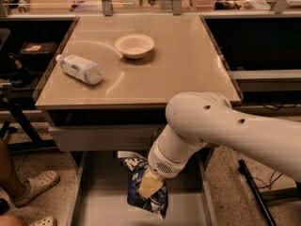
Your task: Place blue chip bag into middle drawer
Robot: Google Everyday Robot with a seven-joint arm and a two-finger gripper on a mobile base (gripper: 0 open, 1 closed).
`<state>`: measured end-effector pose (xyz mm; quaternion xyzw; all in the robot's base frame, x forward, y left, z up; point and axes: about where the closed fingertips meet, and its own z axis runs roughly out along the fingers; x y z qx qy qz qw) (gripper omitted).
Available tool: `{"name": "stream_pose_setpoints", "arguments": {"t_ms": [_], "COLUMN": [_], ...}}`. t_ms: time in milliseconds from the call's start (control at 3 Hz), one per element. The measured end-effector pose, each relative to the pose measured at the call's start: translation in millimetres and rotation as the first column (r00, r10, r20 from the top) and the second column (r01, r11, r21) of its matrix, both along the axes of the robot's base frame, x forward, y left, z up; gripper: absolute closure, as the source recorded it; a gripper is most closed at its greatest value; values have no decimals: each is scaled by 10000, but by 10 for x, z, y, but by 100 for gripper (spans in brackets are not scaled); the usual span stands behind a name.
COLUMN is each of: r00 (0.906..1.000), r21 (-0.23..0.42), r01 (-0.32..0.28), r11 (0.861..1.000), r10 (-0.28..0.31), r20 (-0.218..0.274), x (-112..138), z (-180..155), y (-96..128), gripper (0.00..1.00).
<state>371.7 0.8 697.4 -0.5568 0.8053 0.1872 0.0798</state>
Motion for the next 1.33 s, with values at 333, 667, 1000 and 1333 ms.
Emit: {"name": "stream_pose_setpoints", "arguments": {"t_ms": [333, 667, 1000, 1333], "r00": [9997, 9952, 9921, 9857], "r21": [143, 589, 1101, 1452], "r01": [43, 411, 902, 1227], "r11": [9999, 9974, 9898, 9818], "r10": [-39, -356, -796, -1035], "r20": [-256, -909, -972, -1330], "x": [-42, -152, -23, 29], "z": [-139, -625, -1111, -1519], "y": [50, 180, 319, 432], "gripper": [100, 100, 100, 100]}}
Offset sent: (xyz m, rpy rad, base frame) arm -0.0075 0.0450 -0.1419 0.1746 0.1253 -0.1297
